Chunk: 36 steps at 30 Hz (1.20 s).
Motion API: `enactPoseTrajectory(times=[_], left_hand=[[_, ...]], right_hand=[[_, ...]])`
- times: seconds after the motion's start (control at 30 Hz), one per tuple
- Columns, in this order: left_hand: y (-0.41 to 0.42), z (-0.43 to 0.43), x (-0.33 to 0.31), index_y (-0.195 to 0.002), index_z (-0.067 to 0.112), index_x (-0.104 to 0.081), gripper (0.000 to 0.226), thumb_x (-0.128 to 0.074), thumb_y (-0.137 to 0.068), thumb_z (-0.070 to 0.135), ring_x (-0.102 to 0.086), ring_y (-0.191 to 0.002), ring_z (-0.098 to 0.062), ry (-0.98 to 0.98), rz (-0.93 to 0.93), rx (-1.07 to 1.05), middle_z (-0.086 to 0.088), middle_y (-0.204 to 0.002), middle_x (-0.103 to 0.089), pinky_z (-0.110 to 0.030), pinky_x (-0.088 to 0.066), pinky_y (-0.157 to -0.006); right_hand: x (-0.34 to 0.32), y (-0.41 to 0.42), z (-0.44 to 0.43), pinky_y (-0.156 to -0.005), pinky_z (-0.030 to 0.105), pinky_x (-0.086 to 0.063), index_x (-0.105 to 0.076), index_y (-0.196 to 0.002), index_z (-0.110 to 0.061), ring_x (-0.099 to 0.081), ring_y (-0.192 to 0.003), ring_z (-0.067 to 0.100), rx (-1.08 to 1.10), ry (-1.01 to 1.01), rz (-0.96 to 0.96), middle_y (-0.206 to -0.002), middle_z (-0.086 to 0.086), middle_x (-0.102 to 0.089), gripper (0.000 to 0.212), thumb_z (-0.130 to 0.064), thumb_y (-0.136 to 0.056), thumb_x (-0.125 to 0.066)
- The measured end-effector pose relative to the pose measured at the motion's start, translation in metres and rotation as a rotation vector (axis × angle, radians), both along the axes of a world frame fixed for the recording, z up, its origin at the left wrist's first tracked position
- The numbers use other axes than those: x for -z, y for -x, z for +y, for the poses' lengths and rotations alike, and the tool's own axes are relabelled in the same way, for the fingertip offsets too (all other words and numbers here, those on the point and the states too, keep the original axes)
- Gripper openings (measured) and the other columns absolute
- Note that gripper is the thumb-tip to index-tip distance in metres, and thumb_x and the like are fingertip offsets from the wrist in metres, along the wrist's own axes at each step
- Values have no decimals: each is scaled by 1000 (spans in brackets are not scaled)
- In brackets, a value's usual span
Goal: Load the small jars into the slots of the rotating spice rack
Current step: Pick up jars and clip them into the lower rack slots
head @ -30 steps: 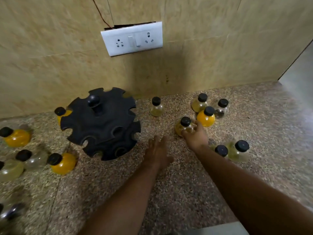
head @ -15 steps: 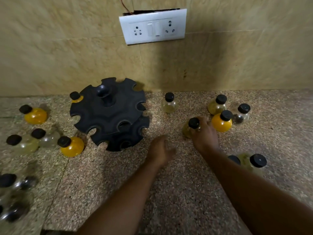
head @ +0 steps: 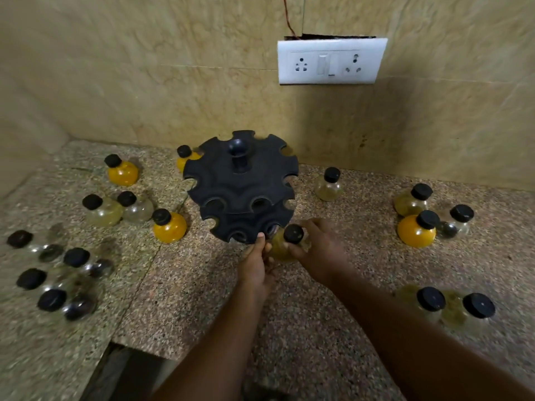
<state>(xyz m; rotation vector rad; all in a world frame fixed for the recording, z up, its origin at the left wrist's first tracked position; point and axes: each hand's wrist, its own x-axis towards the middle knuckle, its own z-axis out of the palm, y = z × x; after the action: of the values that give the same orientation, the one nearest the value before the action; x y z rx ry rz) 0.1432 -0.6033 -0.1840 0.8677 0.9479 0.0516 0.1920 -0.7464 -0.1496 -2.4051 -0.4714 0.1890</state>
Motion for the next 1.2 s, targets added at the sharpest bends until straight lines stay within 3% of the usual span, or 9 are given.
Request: enactPoseTrajectory(times=[0.07,0.2,0.3,0.5,0.7,0.9,0.97,1.07,1.2], left_hand=[[7,9,0,-92,17,-70,26,-65,-94,42,-50,-58,-8,34,-29,-21,6,-72,-61,-24,-44,-53],[20,30,-8,-77,18,-63,33,-59,-98,43,-43,-47,-7,102,-58,14,6,-62,-53,-23,-40,-44],[27,45,-14,-74,17,-64,38,-56,-99,43,-40,-43,-8,124,-58,120,5,-57,-49,-22,-36,-40],[30,62,-21,-98,18,-69,31,-56,-99,45,-50,-57,-12,38,25,327,7,-67,-55,-30,-39,-55],[25,65,-34,-97,16,-62,28,-53,-101,43,-57,-60,-13,61,37,402,6,-64,-55,-23,-39,-44],[29,47,-17,-103,17,-69,29,-54,-100,41,-59,-65,-15,-91,27,388,3,-72,-64,-29,-35,-56],[32,33,-5,-101,20,-75,30,-59,-95,44,-62,-69,-17,-122,58,440,0,-79,-70,-33,-39,-62],[33,4,2,-94,19,-77,31,-58,-94,43,-67,-71,-16,-159,110,599,0,-82,-75,-30,-43,-63],[26,-37,-2,-96,13,-75,23,-56,-97,25,-71,-85,-18,-461,63,781,-4,-95,-76,-25,-51,-66]], right_hand=[[-1,2,10,-84,28,-43,-56,-134,-21,-57,-115,25,-56,20,-8,-141,2,-44,56,-41,-85,-74],[2,8,27,-95,35,-48,-54,-136,-21,-58,-119,28,-103,34,-8,-149,4,-37,58,-38,-85,-75],[1,13,40,-95,38,-50,-52,-139,-18,-58,-119,31,-116,48,-30,-152,7,-34,58,-34,-87,-73],[1,7,52,-95,40,-52,-50,-141,-13,-59,-118,32,-110,80,-50,-151,10,-35,56,-27,-91,-70],[-3,-5,61,-94,36,-51,-54,-140,-14,-59,-116,31,-13,58,-17,-147,9,-40,57,-31,-88,-74],[12,11,52,-89,32,-50,-49,-144,-24,-62,-109,24,134,-52,39,-141,6,-48,61,-37,-89,-73],[23,30,44,-88,38,-55,-40,-149,-28,-65,-107,21,170,-105,38,-144,5,-47,62,-41,-94,-66],[41,54,18,-81,33,-55,-38,-151,-30,-66,-93,14,279,-158,75,-145,5,-49,64,-35,-94,-66],[50,73,-26,-85,33,-54,-38,-147,-36,-65,-104,17,508,-161,85,-141,0,-53,60,-34,-93,-64]])
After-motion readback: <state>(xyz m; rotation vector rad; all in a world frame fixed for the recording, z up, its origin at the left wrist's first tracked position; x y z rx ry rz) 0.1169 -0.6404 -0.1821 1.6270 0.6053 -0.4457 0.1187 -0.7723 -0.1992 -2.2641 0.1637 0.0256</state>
